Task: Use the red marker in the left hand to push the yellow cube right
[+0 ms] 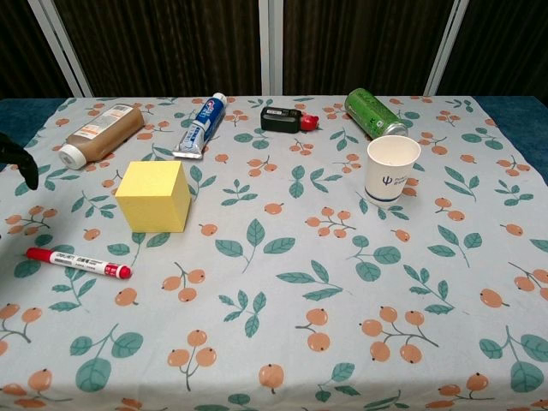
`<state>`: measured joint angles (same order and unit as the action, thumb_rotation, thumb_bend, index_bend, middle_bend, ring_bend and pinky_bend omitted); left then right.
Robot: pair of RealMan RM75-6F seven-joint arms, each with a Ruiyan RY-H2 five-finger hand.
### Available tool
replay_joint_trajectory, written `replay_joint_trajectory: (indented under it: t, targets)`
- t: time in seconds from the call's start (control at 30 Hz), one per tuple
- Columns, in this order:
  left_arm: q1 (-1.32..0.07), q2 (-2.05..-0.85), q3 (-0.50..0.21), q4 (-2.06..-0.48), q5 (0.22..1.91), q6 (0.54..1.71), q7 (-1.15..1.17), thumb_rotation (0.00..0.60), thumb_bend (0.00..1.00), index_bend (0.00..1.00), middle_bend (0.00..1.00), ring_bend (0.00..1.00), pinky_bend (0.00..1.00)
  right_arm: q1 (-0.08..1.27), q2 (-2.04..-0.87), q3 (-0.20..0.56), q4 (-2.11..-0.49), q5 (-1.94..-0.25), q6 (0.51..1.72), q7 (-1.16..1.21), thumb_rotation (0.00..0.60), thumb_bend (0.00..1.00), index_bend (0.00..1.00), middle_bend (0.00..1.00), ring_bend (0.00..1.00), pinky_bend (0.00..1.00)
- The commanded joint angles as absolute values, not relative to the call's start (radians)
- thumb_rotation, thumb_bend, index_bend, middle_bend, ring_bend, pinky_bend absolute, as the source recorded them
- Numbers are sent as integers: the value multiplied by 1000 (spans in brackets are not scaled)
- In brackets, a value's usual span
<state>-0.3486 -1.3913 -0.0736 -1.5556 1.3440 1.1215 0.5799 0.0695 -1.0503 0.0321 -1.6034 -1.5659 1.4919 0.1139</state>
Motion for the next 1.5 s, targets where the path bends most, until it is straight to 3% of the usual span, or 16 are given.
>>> replay_joint_trajectory:
  t: [0.03, 0.5, 0.93, 1.5]
  targets:
    - [-371, -1423, -71, -1590, 1282, 1100, 669, 600, 184, 447, 431, 234, 258, 70, -1050, 32, -1600, -1565, 1491, 117, 600, 272, 29, 91, 0, 0]
    - [-431, -1500, -60, -1646, 1121, 1093, 875, 600, 212, 477, 433, 246, 258, 70, -1056, 31, -1583, -1561, 1485, 136, 600, 273, 29, 92, 0, 0]
    - [-460, -1544, -41, -1649, 1080, 1135, 926, 600, 229, 515, 564, 370, 258, 69, -1059, 30, -1568, -1557, 1482, 151, 600, 273, 29, 95, 0, 0]
    - [-507, -1589, -21, -1640, 980, 1154, 1023, 600, 267, 540, 601, 406, 258, 66, -1062, 30, -1549, -1554, 1486, 173, 600, 273, 29, 96, 0, 0]
